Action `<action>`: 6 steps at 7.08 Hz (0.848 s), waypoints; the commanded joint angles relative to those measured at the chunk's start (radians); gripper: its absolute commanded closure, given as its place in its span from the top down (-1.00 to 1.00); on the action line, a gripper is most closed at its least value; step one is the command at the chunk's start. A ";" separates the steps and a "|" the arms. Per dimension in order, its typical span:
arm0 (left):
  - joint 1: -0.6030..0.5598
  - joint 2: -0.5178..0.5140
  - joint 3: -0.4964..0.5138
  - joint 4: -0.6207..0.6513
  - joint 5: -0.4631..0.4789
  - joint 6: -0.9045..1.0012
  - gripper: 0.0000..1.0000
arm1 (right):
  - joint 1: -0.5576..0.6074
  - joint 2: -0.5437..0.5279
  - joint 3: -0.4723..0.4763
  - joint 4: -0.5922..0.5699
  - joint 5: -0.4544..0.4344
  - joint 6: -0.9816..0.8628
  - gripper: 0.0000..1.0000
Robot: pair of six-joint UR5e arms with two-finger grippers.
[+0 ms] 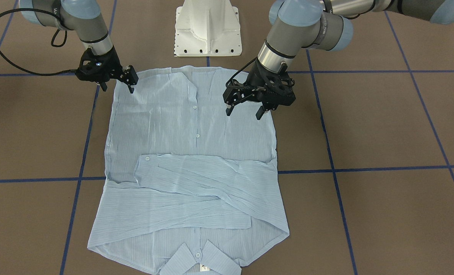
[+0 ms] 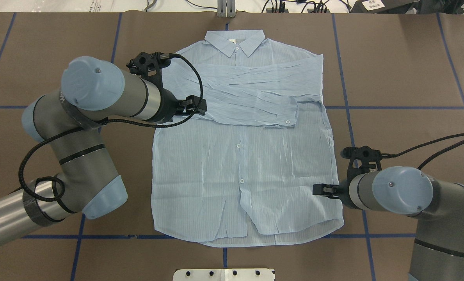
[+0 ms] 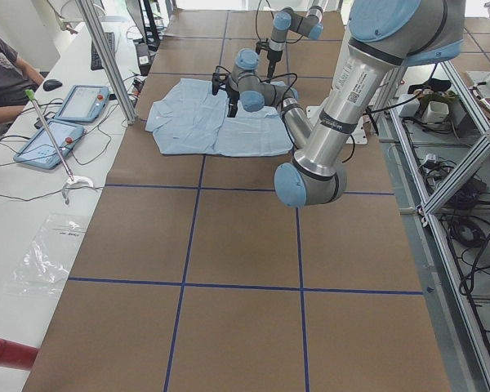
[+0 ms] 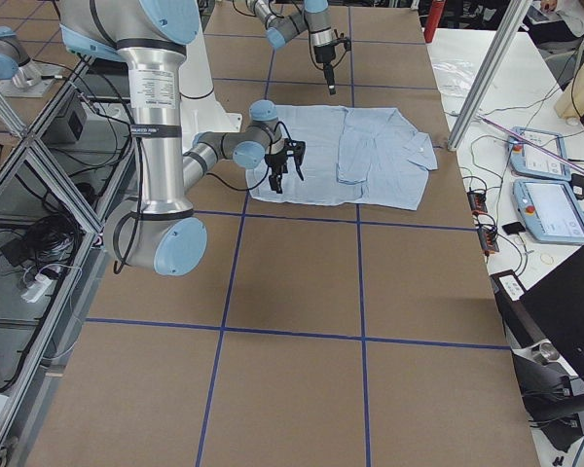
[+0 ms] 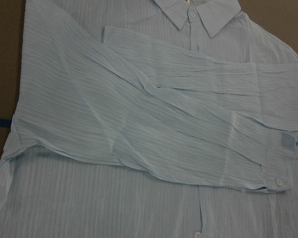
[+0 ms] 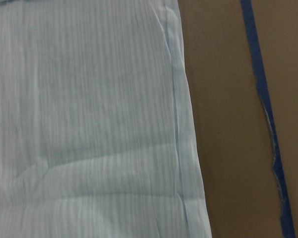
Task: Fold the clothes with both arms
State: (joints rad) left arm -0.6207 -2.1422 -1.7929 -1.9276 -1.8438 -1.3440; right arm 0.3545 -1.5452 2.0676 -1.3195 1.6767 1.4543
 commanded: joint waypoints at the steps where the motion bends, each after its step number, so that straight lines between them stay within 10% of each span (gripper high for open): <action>1: 0.001 0.002 -0.005 -0.001 0.002 0.002 0.98 | -0.028 -0.009 -0.009 -0.001 0.033 0.012 1.00; 6: 0.004 -0.005 -0.005 -0.004 0.003 0.000 0.98 | -0.025 -0.018 -0.024 -0.001 0.142 0.009 0.75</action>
State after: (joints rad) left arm -0.6172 -2.1459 -1.7977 -1.9312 -1.8410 -1.3436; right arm 0.3281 -1.5590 2.0475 -1.3207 1.7971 1.4647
